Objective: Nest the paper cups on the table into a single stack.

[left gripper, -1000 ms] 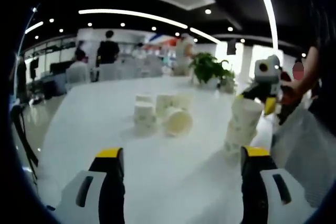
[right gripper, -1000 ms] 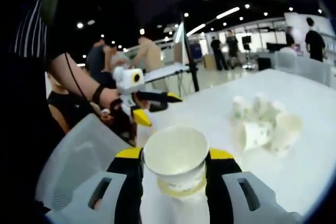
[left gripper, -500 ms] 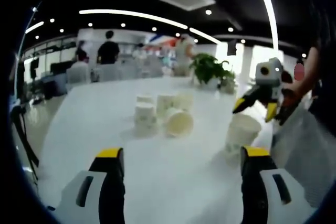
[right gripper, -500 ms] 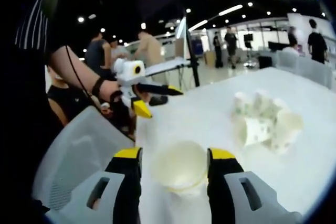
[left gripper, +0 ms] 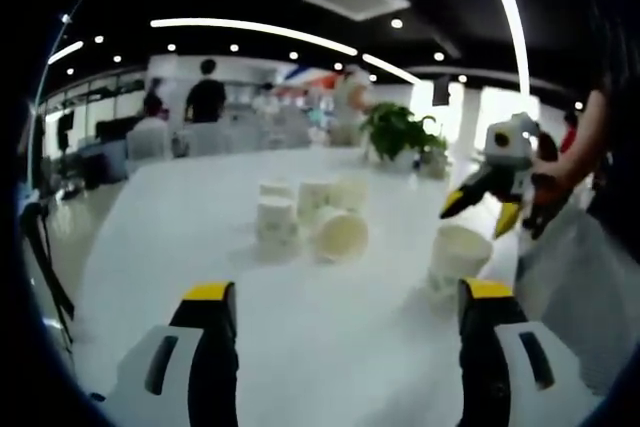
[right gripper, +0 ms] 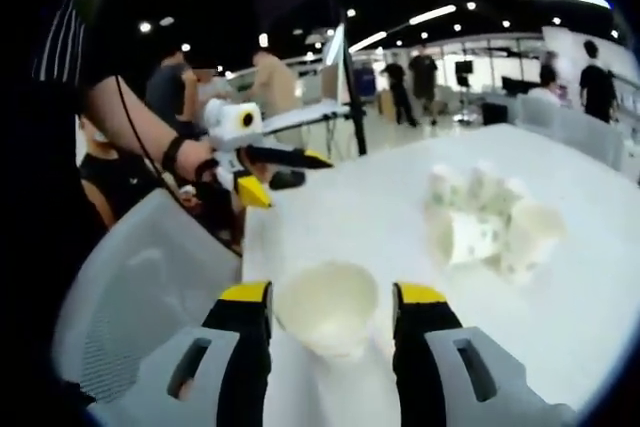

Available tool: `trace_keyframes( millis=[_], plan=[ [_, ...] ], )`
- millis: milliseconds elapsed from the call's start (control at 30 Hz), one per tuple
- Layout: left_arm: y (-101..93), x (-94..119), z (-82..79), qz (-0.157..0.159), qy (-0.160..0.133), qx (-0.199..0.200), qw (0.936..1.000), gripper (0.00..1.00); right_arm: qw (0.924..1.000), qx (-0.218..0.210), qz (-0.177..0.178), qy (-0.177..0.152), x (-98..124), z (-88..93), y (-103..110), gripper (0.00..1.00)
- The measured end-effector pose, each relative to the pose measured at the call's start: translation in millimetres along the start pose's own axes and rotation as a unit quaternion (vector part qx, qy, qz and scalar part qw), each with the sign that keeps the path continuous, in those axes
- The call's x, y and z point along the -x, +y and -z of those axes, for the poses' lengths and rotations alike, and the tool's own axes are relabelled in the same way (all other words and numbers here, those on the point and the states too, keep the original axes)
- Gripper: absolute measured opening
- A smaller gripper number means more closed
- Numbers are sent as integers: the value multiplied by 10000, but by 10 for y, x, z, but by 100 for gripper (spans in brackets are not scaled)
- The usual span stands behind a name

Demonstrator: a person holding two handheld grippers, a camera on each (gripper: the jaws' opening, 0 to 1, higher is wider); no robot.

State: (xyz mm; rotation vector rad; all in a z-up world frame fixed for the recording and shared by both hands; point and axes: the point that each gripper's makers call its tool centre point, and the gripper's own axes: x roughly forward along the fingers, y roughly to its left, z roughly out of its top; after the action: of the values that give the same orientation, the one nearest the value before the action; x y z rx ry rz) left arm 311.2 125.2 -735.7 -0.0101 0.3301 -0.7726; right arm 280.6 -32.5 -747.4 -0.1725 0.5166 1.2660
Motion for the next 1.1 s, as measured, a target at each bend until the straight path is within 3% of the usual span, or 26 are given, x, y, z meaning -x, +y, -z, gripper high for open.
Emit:
trace_keyframes(
  millis=[167, 267, 433, 800, 1100],
  plan=[
    [41, 43, -8, -51, -11, -16, 10000, 89, 9997, 95, 55, 225, -32, 131, -26, 43],
    [40, 55, -22, -45, -16, -50, 10000, 89, 10000, -63, 3, 44, -22, 58, -15, 43],
    [76, 68, -10, -93, -16, -25, 10000, 89, 9998, -19, -2, 172, -47, 100, -28, 43],
    [27, 9, -51, -27, -33, -32, 10000, 89, 9998, -94, 120, -126, 68, -66, -69, 44],
    [13, -15, -86, 13, -22, -87, 10000, 89, 9978, -101, 431, -498, 237, -263, -178, 46]
  ],
)
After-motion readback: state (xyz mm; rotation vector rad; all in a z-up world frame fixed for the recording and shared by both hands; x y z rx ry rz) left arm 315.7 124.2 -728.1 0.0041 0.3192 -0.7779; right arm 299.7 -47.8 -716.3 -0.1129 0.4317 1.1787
